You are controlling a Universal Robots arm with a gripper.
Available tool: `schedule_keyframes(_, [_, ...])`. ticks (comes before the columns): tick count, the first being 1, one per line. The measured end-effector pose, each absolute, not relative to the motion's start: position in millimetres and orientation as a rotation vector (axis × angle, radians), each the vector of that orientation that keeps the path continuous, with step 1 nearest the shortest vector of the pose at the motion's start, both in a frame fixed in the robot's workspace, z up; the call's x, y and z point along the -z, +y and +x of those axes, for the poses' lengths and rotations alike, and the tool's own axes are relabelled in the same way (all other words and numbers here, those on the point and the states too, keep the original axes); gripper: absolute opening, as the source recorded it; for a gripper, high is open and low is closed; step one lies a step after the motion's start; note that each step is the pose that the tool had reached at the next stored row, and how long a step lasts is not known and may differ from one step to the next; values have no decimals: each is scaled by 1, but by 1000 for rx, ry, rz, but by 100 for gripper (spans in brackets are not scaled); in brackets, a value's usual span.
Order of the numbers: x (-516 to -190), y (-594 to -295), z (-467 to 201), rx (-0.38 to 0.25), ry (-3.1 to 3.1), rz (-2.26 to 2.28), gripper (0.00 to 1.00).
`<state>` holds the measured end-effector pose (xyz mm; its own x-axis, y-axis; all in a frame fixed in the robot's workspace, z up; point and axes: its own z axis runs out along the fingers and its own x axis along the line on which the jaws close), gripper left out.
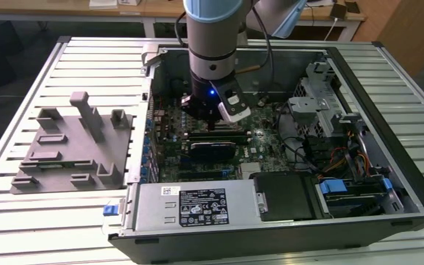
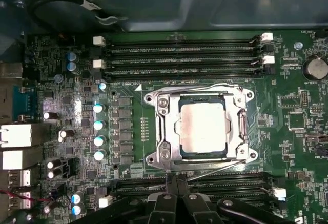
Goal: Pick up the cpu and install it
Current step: 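Install the second cpu locking lever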
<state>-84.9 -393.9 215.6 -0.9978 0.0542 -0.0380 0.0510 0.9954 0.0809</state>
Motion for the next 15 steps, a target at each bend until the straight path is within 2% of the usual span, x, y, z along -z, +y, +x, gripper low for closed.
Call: schedule_keyframes(15, [-208, -410, -94, -311, 3088, 84, 11])
